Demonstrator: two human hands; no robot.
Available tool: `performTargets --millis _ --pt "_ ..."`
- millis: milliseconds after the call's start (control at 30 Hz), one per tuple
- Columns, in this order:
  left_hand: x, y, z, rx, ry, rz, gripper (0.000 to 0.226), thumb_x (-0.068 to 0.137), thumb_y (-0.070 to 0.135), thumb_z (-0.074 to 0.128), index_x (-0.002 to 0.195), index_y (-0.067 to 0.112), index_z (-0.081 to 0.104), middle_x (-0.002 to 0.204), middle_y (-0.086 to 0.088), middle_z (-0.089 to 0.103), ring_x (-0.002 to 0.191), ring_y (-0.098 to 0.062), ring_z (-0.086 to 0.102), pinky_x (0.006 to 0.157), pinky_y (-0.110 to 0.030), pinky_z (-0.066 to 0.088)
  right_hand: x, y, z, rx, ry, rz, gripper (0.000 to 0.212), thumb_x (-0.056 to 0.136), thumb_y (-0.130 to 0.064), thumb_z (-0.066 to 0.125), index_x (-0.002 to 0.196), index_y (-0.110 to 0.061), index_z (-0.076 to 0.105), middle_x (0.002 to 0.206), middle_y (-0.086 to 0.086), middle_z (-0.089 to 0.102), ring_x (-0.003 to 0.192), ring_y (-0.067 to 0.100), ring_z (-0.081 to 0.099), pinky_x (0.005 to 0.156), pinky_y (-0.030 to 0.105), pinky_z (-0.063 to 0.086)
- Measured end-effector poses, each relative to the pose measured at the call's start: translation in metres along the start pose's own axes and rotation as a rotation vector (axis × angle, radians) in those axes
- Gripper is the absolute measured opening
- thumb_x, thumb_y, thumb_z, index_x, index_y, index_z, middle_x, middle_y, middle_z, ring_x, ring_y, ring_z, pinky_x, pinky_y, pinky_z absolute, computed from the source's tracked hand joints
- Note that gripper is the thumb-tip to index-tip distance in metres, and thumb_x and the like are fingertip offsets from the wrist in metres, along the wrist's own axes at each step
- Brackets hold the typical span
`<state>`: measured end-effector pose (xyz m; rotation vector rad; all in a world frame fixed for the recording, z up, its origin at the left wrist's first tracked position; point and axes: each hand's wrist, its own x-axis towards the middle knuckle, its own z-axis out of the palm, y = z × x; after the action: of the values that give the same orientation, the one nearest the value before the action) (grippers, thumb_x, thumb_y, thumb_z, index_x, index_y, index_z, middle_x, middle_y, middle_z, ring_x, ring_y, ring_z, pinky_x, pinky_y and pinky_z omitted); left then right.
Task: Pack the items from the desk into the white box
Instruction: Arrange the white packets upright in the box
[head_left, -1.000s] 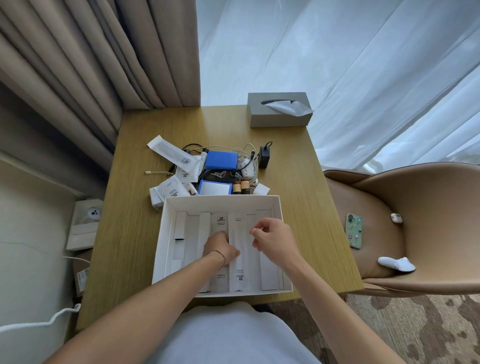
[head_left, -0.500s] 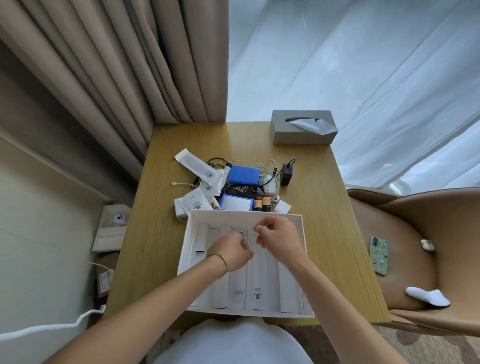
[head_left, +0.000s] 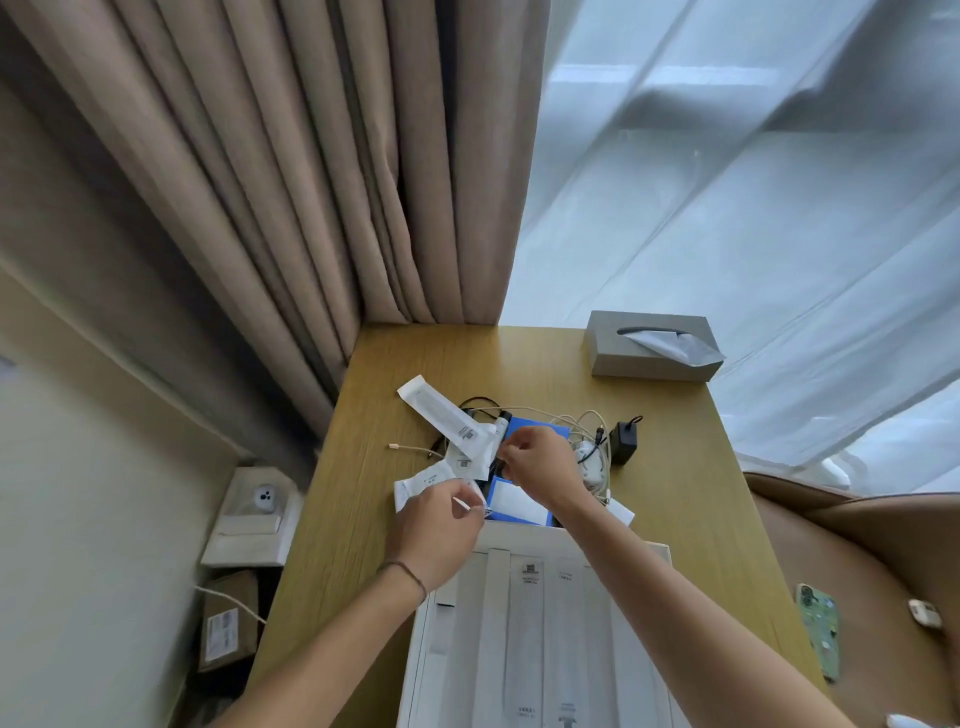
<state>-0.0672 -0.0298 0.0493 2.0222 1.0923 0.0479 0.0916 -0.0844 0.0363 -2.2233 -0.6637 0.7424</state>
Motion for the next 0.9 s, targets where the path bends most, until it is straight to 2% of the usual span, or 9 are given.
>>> performTargets --millis 133,167,233,300,400,500,600,733,900 --pt "0.026 -0.016 -0.011 0.019 0.012 -0.032 0.015 0.09 0.028 0.062 0.077 0.035 0.062 0.079 0.017 0.066 0.07 -0.003 0.062 0.053 -0.019 0.041 0.044 -0.019 0.023 -0.152 -0.029 -0.016 0.024 0.087 -0.011 0.052 0.09 0.0 0.073 0.086 0.018 0.076 0.076 0.033 0.07 0.07 0.044 0.06" --pt "0.032 -0.022 -0.012 0.032 0.005 -0.043 0.012 0.091 0.029 0.062 0.08 0.035 0.063 0.08 0.017 0.066 0.07 -0.004 0.062 0.053 -0.019 0.041 0.055 -0.023 0.03 -0.202 -0.038 -0.022 0.023 0.087 -0.01 0.051 0.086 -0.001 0.072 0.082 0.016 0.074 0.076 0.035 0.068 0.063 0.041 0.057" --pt "0.04 -0.035 -0.015 0.065 -0.002 -0.063 0.009 0.091 0.03 0.061 0.085 0.035 0.064 0.082 0.017 0.066 0.069 -0.004 0.062 0.052 -0.019 0.039 0.074 -0.03 0.046 -0.288 -0.042 -0.035 0.02 0.087 -0.007 0.048 0.07 -0.008 0.06 0.068 0.008 0.061 0.063 0.031 0.054 0.051 0.03 0.039" --pt "0.047 -0.05 -0.016 0.082 0.006 -0.071 0.01 0.092 0.03 0.06 0.085 0.035 0.064 0.083 0.018 0.066 0.066 -0.004 0.062 0.05 -0.019 0.038 0.093 -0.037 0.06 -0.352 -0.044 -0.039 0.019 0.087 -0.004 0.048 0.071 -0.01 0.055 0.07 0.007 0.056 0.064 0.028 0.05 0.051 0.028 0.037" --pt "0.056 -0.072 -0.017 0.076 -0.002 -0.078 0.012 0.092 0.03 0.061 0.082 0.036 0.063 0.086 0.019 0.067 0.066 -0.002 0.063 0.047 -0.017 0.04 0.12 -0.039 0.08 -0.427 -0.047 -0.054 0.017 0.09 -0.004 0.055 0.1 -0.007 0.069 0.097 0.01 0.071 0.087 0.029 0.065 0.071 0.035 0.056" --pt "0.062 -0.09 -0.017 0.077 -0.031 -0.089 0.012 0.093 0.028 0.061 0.084 0.035 0.064 0.091 0.02 0.067 0.072 -0.001 0.064 0.051 -0.021 0.05 0.138 -0.033 0.098 -0.504 -0.04 -0.086 0.029 0.089 -0.012 0.065 0.118 -0.012 0.065 0.113 0.009 0.067 0.1 0.027 0.062 0.083 0.038 0.055" --pt "0.066 -0.103 -0.017 0.077 -0.036 -0.104 0.011 0.092 0.027 0.06 0.084 0.033 0.065 0.086 0.019 0.068 0.07 -0.004 0.065 0.059 -0.027 0.057 0.15 -0.023 0.114 -0.58 -0.023 -0.079 0.038 0.085 -0.018 0.073 0.121 -0.014 0.06 0.116 0.01 0.062 0.104 0.028 0.058 0.09 0.041 0.053" --pt "0.07 -0.115 -0.017 0.064 -0.023 -0.104 0.012 0.091 0.026 0.059 0.084 0.034 0.064 0.078 0.016 0.068 0.062 -0.007 0.063 0.051 -0.024 0.049 0.159 -0.009 0.124 -0.51 0.027 -0.054 0.044 0.083 -0.013 0.075 0.122 -0.013 0.056 0.118 0.011 0.061 0.104 0.029 0.057 0.093 0.042 0.052" --pt "0.077 -0.117 -0.018 0.027 -0.02 -0.073 0.015 0.092 0.022 0.054 0.096 0.035 0.06 0.069 0.01 0.064 0.051 -0.01 0.057 0.043 -0.023 0.04 0.163 -0.004 0.127 -0.328 0.094 -0.019 0.061 0.082 -0.005 0.073 0.138 -0.014 0.051 0.126 0.012 0.061 0.11 0.028 0.06 0.093 0.041 0.053"
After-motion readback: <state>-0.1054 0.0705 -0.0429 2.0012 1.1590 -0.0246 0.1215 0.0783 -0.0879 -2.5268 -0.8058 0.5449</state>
